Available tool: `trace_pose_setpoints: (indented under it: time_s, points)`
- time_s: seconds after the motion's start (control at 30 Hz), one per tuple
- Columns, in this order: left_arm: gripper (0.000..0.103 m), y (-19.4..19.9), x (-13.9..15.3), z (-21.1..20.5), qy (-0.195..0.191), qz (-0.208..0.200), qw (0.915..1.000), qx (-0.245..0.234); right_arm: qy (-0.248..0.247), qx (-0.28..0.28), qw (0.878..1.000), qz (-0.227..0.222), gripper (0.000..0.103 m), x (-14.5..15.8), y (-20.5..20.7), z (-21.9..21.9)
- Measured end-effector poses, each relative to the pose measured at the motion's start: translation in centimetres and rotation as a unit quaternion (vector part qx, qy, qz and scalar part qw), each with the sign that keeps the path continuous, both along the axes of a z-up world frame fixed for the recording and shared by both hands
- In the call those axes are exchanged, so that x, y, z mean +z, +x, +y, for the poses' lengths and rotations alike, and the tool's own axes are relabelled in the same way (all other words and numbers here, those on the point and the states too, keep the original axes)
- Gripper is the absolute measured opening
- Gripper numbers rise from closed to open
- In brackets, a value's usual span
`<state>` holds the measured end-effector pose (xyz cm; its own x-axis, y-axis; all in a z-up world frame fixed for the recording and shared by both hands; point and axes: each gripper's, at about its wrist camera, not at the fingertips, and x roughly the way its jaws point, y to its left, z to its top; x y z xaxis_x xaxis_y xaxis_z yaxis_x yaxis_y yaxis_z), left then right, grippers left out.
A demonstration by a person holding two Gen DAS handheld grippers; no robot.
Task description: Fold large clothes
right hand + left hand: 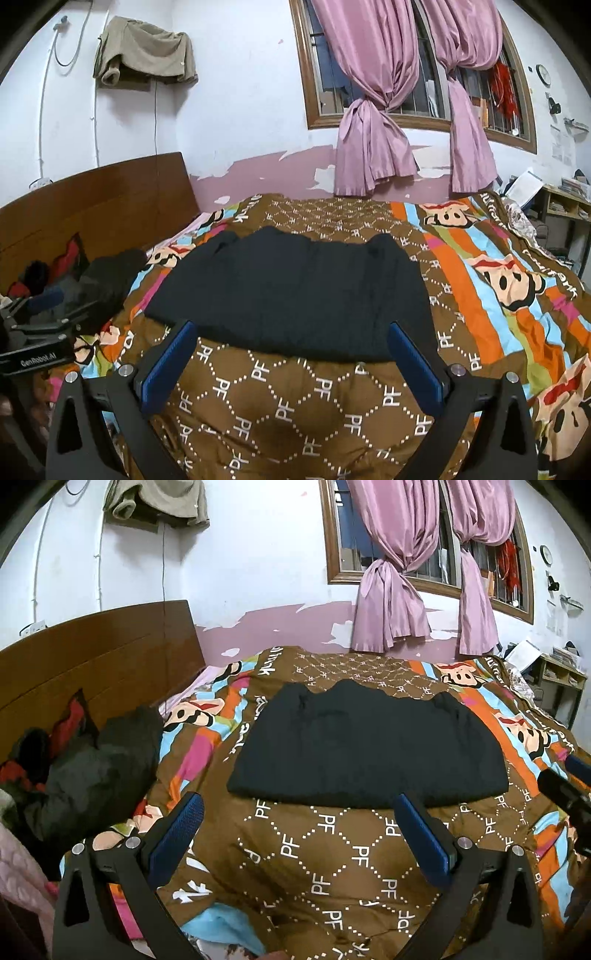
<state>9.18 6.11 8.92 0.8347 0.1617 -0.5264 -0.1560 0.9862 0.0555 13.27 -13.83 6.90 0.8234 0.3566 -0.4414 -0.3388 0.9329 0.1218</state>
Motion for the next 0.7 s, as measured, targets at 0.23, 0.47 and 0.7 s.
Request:
trace_pose_setpoints:
  time_s: [0.23,0.47,0.7]
  points:
    - [0.101,0.2,-0.2,0.0,0.000,0.002,1.0000,0.005,-0.004,0.004,1.000,0.018,0.103,-0.9,0.2,0.1]
    - [0.101,0.2,-0.8,-0.1,0.009,0.013,0.9999,0.002,-0.002,0.000,1.000,0.027,0.103,-1.3,0.6,0.0]
    - [0.101,0.0,-1.1,-0.4,0.018,0.014,0.9997,-0.006,-0.001,0.002,1.000,0.027,0.103,-1.2,0.6,-0.1]
